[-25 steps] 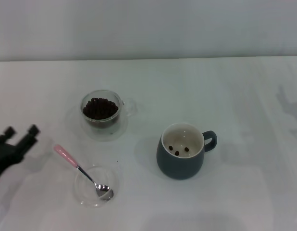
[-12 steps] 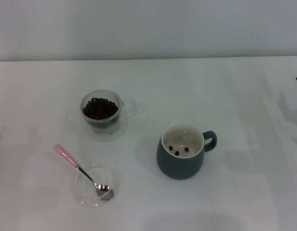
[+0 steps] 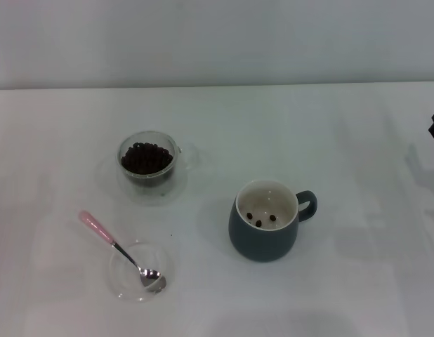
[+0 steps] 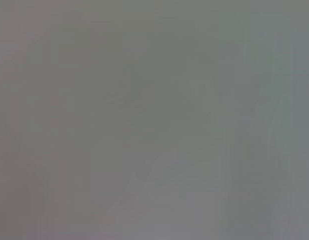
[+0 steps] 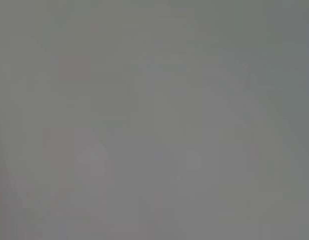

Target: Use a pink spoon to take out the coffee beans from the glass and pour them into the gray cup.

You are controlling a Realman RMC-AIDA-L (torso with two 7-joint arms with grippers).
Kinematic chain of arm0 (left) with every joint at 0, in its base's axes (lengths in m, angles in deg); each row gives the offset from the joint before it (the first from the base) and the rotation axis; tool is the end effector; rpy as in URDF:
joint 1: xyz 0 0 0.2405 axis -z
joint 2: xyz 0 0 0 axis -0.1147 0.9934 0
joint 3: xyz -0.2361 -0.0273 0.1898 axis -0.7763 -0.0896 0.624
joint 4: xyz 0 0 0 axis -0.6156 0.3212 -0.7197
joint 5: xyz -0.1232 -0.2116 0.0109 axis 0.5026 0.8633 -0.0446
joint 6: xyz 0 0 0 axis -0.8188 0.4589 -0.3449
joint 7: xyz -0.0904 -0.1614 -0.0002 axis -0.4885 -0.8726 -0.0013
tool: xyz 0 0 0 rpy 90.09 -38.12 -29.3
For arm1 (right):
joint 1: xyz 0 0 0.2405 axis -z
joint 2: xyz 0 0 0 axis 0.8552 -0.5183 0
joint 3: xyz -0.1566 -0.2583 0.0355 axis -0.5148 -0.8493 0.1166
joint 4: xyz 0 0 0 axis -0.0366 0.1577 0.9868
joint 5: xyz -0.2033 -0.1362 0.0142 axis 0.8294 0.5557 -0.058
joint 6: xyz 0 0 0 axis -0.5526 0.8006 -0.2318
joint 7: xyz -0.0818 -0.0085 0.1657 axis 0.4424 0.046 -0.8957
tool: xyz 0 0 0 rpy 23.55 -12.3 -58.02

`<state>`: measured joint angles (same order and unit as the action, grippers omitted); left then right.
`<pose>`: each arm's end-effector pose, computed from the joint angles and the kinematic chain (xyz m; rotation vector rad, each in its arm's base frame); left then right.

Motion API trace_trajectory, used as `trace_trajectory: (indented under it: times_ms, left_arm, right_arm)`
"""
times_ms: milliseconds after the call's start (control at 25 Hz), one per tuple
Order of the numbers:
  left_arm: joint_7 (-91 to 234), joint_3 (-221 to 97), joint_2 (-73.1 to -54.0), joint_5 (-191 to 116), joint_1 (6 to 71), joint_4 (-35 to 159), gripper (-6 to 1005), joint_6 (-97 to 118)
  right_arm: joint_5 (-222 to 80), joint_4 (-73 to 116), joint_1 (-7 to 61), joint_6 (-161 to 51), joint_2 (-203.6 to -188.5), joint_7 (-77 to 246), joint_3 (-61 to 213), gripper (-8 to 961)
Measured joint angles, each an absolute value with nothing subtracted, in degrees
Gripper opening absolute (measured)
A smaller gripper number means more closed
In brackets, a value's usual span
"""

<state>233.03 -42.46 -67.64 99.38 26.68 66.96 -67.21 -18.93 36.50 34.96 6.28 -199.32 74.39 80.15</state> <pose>-0.4572 0.3647 0.0059 -1.4407 -0.5904 -0.6202 0.4449 0.3706 -0.0336 -1.3616 0.7746 0.6863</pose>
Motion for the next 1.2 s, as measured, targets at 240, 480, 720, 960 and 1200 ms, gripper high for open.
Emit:
trace_trajectory:
  times_ms: [240,480,720,960,1200]
  left_arm:
    - [233.1,-42.5,-67.72,99.9,26.9,66.7,787,-67.2]
    - [232.6,-42.5,-67.99,104.0,27.1,64.0,787,-68.4]
    - [231.8,-42.5,-67.97,106.5,28.0,61.2,788,-67.9]
    - [228.1,-42.2,-68.01,110.1,28.9,56.5,787,-67.3]
    - [228.2,-42.1,-68.11,106.7,28.5,55.3,788,-67.1]
  right_arm:
    - [-18.9,36.8,34.9,6.3,-199.32,74.4,80.5,875]
    - [-19.1,34.2,34.3,5.8,-198.97,74.4,80.5,875]
    - [-18.9,33.3,33.3,3.0,-199.06,74.7,80.4,874]
    - [-19.3,31.9,33.2,-1.9,-199.01,74.5,80.7,875]
    - [-19.1,30.6,32.2,-3.7,-199.06,74.8,80.6,875]
